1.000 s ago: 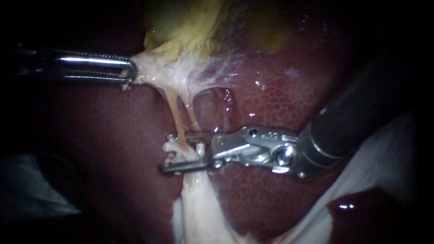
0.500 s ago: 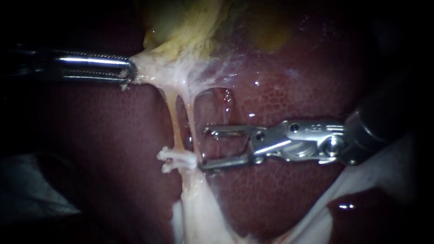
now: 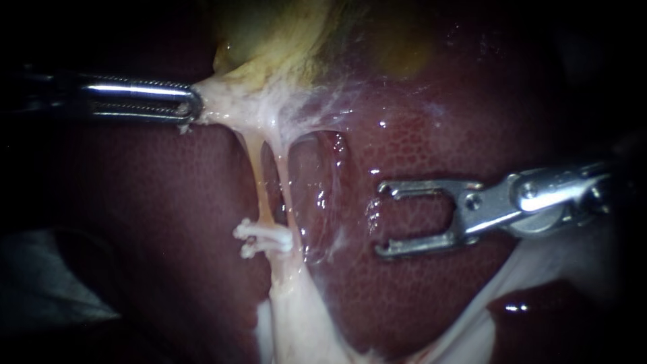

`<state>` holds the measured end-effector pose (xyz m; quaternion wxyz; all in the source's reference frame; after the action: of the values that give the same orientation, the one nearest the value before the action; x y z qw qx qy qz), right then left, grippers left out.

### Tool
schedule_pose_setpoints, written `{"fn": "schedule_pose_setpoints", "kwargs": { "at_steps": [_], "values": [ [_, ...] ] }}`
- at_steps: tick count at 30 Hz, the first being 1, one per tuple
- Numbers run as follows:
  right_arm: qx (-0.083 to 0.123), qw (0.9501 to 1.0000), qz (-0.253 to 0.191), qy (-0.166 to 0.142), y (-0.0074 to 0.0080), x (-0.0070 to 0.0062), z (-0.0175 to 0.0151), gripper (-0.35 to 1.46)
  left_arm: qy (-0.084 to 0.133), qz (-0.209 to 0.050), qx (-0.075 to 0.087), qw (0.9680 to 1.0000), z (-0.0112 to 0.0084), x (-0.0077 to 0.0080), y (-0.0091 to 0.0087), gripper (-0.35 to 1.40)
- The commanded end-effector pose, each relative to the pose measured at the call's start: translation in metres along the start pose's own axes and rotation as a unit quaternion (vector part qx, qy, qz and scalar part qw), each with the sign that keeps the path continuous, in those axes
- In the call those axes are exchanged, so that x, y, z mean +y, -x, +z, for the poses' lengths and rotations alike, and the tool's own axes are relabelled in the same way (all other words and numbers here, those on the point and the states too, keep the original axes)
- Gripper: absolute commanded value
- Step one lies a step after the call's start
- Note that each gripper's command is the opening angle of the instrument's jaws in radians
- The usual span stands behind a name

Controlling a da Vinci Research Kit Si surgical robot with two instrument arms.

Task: Going back second clip left tube

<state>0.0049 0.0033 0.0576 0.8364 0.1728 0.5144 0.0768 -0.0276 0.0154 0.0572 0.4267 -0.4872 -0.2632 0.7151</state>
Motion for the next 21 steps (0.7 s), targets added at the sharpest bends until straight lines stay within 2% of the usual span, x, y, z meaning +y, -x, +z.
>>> {"fn": "schedule_pose_setpoints", "kwargs": {
  "at_steps": [1,10,13,17,21],
  "values": [
    [0.000,1.0000,-0.001,0.000,0.0000,0.0001,-0.0003,0.50,-0.001,0.000,0.000,1.0000,0.0000,0.0000,0.0001,-0.35],
    [0.001,0.9999,-0.016,-0.006,0.0008,0.0005,-0.0012,0.50,-0.004,0.004,0.002,1.0000,0.0014,-0.0008,0.0012,-0.35],
    [0.001,0.9998,-0.019,-0.006,0.0009,0.0006,-0.0014,0.50,-0.006,0.007,0.005,0.9999,0.0026,-0.0016,0.0022,-0.35],
    [0.001,0.9998,-0.019,-0.006,0.0010,0.0006,-0.0015,0.50,-0.007,0.014,-0.001,0.9999,0.0045,-0.0034,0.0032,-0.35],
    [0.001,0.9998,-0.019,-0.007,0.0010,0.0006,-0.0017,0.50,-0.008,0.013,-0.003,0.9999,0.0052,-0.0043,0.0034,-0.35]
  ]
}}
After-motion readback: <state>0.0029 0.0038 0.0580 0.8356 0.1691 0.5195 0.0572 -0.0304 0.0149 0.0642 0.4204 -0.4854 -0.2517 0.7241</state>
